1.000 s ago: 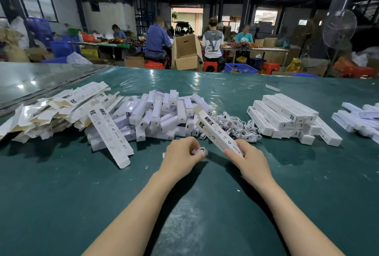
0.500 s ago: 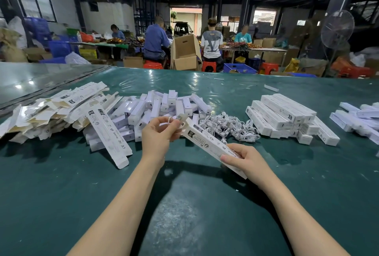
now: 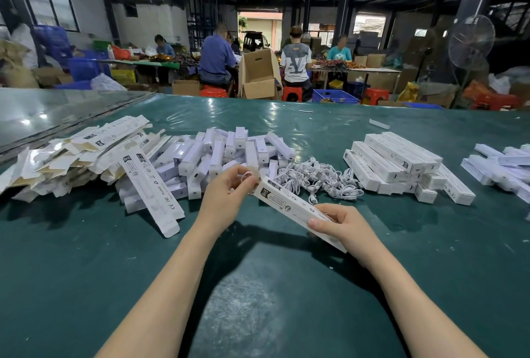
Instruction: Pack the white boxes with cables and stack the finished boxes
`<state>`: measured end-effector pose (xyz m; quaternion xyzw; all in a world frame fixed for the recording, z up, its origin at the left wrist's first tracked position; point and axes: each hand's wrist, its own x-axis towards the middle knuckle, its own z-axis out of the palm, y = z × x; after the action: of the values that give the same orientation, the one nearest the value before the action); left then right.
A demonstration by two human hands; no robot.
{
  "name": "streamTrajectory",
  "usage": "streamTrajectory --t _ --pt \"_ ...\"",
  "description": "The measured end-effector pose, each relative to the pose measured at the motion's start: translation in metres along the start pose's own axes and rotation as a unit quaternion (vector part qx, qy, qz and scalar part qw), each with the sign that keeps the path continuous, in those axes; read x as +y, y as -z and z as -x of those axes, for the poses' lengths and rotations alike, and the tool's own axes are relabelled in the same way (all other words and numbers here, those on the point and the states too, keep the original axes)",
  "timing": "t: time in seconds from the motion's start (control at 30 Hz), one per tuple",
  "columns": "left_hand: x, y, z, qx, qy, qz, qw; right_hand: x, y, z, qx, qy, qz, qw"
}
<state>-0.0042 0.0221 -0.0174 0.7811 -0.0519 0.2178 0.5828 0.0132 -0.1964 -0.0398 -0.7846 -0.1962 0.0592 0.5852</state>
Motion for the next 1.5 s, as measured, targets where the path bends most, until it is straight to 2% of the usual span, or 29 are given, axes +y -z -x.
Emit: streamTrajectory --t 0.13,0.37,0.5,0.73,0.83,0.93,1.17,1.37,1.5 --pt "-0.005 -0.002 0.003 0.018 -0.006 -0.001 1.0 -0.001 -0.001 0.0 0.004 -0.003 -0.018 1.0" --pt "-0.008 0.011 0.002 -0.026 -0.003 0.003 1.0 -0.004 0.0 0.002 -0.005 -0.015 -0.052 0.999" --pt "-0.008 0.01 0.001 -0.021 0.004 0.024 0.999 -0.005 0.001 0.002 -0.01 -0.019 -0.064 0.998" --pt "-0.008 0.013 -0.004 -0.085 -0.007 0.013 0.996 -0.004 0.001 0.0 0.005 -0.036 -0.084 0.996" --pt "-0.004 0.005 -0.004 -0.068 0.006 -0.004 0.998 -0.004 0.0 0.001 0.01 -0.03 -0.088 0.996" --pt "0.001 0.001 -0.004 -0.051 0.031 0.031 0.998 -0.005 0.001 0.002 0.005 -0.028 -0.107 0.994" --pt "-0.001 0.011 -0.003 -0.053 0.102 0.053 0.992 -0.005 -0.001 0.002 0.004 -0.035 -0.086 0.996" --pt "-0.001 0.005 -0.003 0.029 0.061 0.114 0.991 -0.004 0.001 0.001 -0.002 -0.043 -0.118 0.992" --pt "-0.004 0.008 -0.003 -0.011 0.04 0.034 0.999 -0.004 0.0 0.0 0.014 -0.045 -0.105 0.993"
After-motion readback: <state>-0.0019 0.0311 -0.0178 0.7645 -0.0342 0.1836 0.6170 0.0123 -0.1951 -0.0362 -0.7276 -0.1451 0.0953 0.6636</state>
